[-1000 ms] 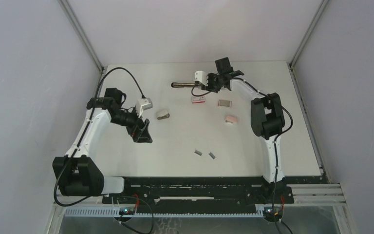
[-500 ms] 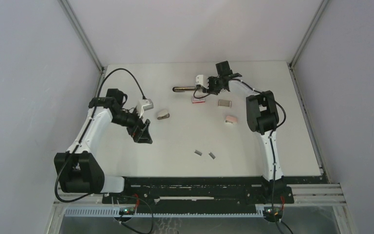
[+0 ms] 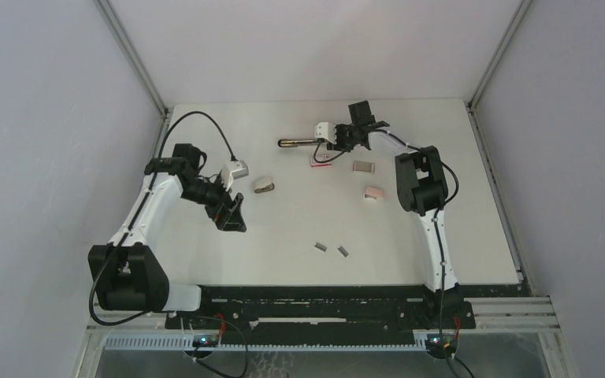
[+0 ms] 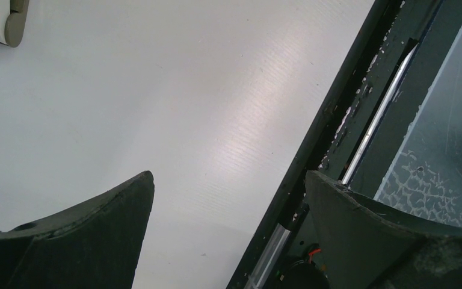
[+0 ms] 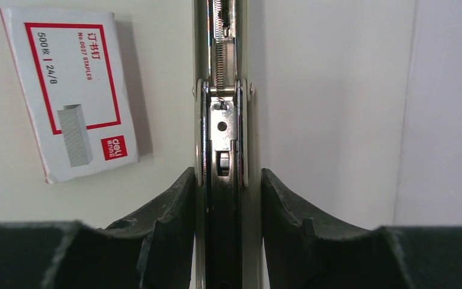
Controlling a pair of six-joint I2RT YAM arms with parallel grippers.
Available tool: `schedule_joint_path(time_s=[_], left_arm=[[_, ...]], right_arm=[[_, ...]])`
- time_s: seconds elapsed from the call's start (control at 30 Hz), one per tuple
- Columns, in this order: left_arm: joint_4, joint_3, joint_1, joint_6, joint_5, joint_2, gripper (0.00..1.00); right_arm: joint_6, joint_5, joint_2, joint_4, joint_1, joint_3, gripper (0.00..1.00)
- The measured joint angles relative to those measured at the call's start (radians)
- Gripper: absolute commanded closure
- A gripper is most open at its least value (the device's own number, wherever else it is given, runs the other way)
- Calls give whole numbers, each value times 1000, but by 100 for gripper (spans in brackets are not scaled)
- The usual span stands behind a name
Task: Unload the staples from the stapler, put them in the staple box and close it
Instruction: Place the stapler at the center of the board.
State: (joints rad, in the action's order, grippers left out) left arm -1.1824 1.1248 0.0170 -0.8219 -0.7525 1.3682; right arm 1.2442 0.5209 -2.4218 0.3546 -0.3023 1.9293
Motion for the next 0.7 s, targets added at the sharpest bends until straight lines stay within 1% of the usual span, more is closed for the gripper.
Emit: schedule_joint_path(time_s=[0.17, 0.3, 0.57, 0.7], left_arm=[[7, 0, 0, 2, 13, 0, 0], [11, 0, 0, 3, 17, 0, 0], [15, 0, 0, 10, 18, 0, 0], [20, 0, 0, 10, 21, -1, 0]], right_arm=[[5, 4, -8, -19, 2, 5, 63], [11, 4, -11, -24, 2, 6, 58], [27, 7, -17, -40, 2, 11, 50], [29, 7, -18, -45, 2, 13, 49]])
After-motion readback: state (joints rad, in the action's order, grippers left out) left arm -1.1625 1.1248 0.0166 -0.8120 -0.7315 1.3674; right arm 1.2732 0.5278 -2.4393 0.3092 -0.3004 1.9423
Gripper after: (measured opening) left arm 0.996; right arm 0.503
